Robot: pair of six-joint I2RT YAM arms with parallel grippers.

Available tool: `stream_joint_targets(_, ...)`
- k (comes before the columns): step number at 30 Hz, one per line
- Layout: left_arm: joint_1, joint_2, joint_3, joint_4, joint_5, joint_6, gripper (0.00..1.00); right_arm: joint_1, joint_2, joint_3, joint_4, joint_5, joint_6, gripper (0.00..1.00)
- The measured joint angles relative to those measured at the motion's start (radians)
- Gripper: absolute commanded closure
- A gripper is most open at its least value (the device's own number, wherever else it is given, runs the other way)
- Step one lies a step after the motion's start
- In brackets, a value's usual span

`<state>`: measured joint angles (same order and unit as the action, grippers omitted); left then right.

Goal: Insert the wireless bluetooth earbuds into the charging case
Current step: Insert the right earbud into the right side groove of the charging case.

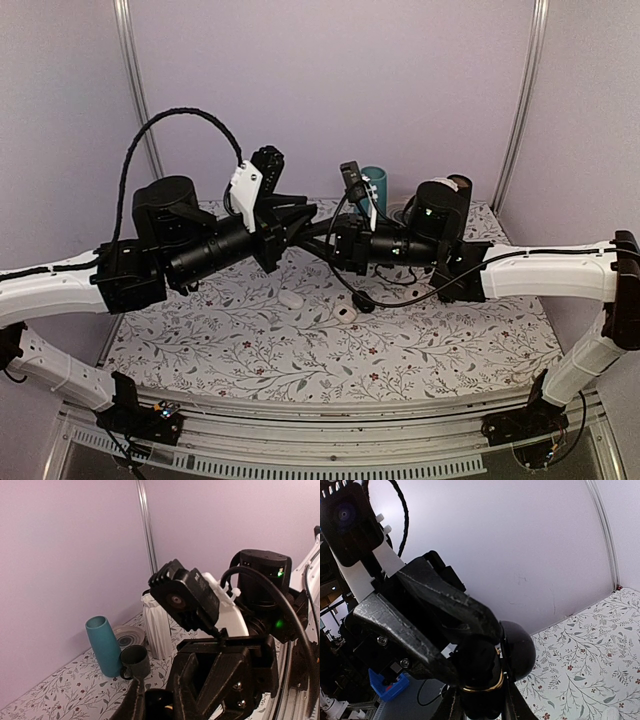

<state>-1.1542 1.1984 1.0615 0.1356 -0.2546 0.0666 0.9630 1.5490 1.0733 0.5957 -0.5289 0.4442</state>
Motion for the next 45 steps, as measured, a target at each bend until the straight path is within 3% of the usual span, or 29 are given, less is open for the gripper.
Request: stream_joint_targets(45,-0.011,0.009,0.005,-0.032,-0.024,-0.035,0.69,0.006,-0.023,0.003,-0.076,0.059,-0.094,0.97)
